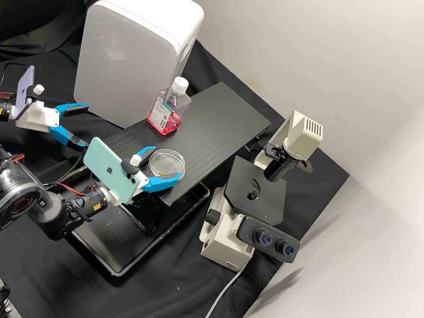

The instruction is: Place the lid on the petri dish

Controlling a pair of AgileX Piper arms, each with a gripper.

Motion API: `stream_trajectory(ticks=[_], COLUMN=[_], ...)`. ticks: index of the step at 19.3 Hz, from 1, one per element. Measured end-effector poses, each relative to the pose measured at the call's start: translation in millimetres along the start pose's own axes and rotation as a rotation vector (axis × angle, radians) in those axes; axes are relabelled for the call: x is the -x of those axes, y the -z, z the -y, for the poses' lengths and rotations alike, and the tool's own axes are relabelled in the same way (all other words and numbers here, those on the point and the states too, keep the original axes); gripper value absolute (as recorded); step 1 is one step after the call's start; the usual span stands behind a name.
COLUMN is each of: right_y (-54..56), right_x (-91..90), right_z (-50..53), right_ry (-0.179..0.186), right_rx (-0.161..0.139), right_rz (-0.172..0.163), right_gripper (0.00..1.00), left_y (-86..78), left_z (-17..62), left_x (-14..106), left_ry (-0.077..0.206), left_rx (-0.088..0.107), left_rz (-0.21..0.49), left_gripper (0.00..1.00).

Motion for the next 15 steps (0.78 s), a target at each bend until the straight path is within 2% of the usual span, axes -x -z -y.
stream_trajectory(ticks=[2, 6, 8, 9, 15], right_y=[-4.1, -6.9, -9.2, -10.4, -12.2], right_x=[-0.4, -0.6, -1.2, -1.5, -2.0], right_z=[-2.1, -4.3, -2.3, -1.0, 1.1], right_ry=[-0.007, -0.013, -0.006, -0.001, 0.007], right_rx=[-0.041, -0.066, -0.075, -0.075, -0.075], right_rz=[0.014, 0.021, 0.030, 0.035, 0.043], right_gripper=[0.00, 0.00, 0.00, 1.00, 1.00], left_y=[0.0, 0.0, 0.0, 0.0, 0.0], left_z=[0.0, 0.0, 0.0, 0.0, 0.0], left_x=[0.0, 0.0, 0.0, 0.0, 0.0], left_ry=[0.000, 0.000, 0.000, 0.000, 0.000], left_rx=[0.000, 0.000, 0.000, 0.000, 0.000], left_rz=[0.000, 0.000, 0.000, 0.000, 0.000], left_gripper=[1.00, 1.00, 1.00, 1.00, 1.00])
